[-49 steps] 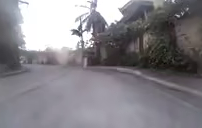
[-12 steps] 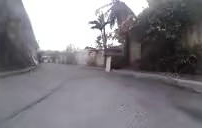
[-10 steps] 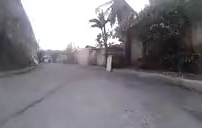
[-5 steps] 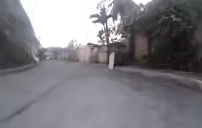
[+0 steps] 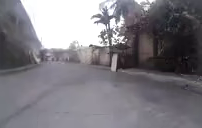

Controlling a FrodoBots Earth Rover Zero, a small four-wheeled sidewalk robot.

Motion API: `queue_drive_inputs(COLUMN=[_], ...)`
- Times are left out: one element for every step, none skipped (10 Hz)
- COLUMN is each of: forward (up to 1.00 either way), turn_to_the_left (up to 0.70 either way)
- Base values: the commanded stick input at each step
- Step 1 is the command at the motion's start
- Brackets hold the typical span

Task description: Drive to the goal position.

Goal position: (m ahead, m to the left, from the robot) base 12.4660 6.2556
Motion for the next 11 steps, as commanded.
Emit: queue_drive_inputs(forward=[1.0,1.0,1.0,1.0,1.0,1.0,1.0,1.0,1.0,1.0,1.0], turn_to_the_left=[0.0,0.0,0.0,0.0,0.0,0.0,0.0,0.0,0.0,0.0,0.0])
